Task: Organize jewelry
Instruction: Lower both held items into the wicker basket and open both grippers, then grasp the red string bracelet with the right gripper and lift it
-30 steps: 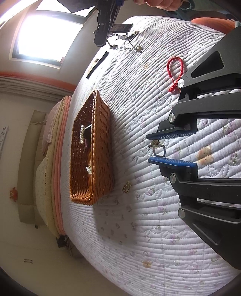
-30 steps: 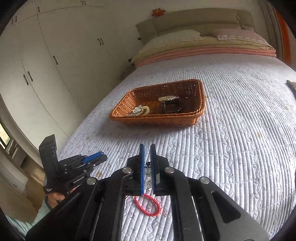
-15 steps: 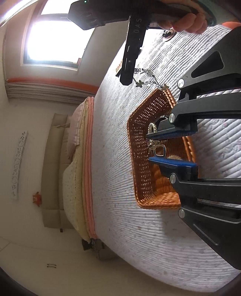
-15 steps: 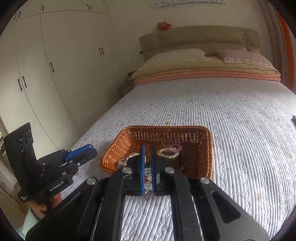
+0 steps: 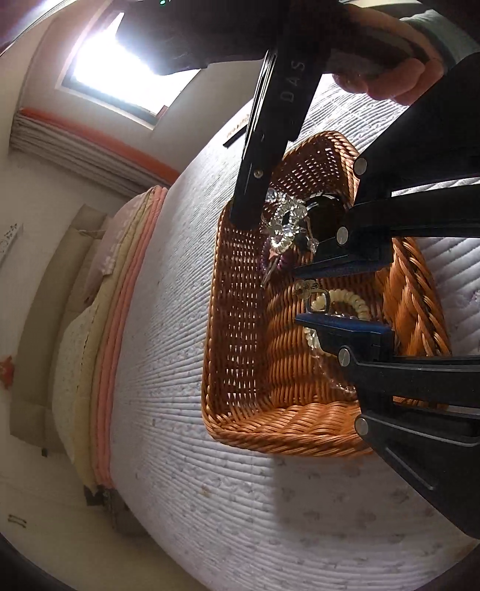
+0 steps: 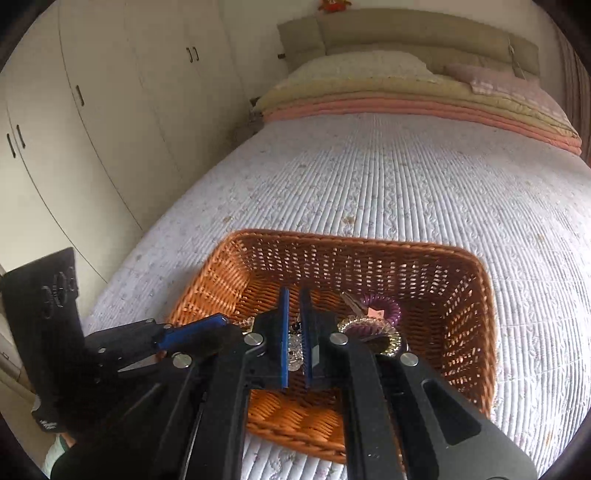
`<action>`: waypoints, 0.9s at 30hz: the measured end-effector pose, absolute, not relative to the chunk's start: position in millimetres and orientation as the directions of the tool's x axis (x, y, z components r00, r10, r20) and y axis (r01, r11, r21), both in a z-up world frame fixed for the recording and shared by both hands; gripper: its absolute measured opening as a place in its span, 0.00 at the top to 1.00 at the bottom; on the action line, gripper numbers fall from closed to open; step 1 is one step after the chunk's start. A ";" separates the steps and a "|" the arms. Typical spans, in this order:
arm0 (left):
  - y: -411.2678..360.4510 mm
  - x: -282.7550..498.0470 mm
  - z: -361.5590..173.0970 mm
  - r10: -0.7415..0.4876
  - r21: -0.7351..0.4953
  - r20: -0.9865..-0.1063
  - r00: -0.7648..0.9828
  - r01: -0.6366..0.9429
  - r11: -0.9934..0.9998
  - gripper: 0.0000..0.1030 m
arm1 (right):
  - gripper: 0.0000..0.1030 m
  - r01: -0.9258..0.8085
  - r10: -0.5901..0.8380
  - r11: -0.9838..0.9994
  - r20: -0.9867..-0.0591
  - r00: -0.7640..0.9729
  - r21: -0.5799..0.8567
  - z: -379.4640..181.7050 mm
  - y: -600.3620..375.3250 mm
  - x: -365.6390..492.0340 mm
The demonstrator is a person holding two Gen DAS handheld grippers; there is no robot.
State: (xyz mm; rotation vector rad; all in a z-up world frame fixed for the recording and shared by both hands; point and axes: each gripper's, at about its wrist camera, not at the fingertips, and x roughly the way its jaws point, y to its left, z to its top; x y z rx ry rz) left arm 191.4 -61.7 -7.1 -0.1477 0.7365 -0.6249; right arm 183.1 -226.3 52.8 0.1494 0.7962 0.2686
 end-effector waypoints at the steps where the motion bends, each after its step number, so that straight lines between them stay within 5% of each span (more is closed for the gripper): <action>1: -63.5 191.5 -8.2 -0.580 -0.334 -0.585 0.567 0.482 0.810 0.82 | 0.96 -0.177 0.289 0.957 -0.692 0.661 0.230 48.9 -226.9 185.9; 6: -67.8 190.4 -10.2 -0.568 -0.318 -0.599 0.564 0.483 0.816 0.82 | 0.95 -0.154 0.270 0.962 -0.726 0.633 0.224 37.9 -223.1 193.9; 8: -66.8 187.4 -7.9 -0.575 -0.316 -0.597 0.560 0.494 0.810 0.74 | 0.95 -0.154 0.272 0.962 -0.738 0.617 0.226 36.7 -222.9 193.4; 10: -61.8 181.9 -2.5 -0.578 -0.323 -0.585 0.569 0.490 0.810 0.59 | 0.88 -0.147 0.268 0.963 -0.749 0.605 0.227 37.7 -224.5 190.7; 12: -55.1 173.2 6.9 -0.585 -0.328 -0.566 0.581 0.493 0.806 0.59 | 0.70 -0.135 0.265 0.964 -0.749 0.607 0.231 40.7 -228.6 185.2; 13: -51.3 168.5 11.3 -0.585 -0.326 -0.559 0.588 0.493 0.807 0.59 | 0.68 -0.131 0.263 0.964 -0.745 0.614 0.232 43.3 -229.9 181.2; 27: 19.8 45.8 43.4 -0.541 -0.286 -0.511 0.668 0.462 0.840 0.54 | 0.68 -0.209 0.273 0.961 -0.727 0.631 0.180 41.6 -226.0 3.8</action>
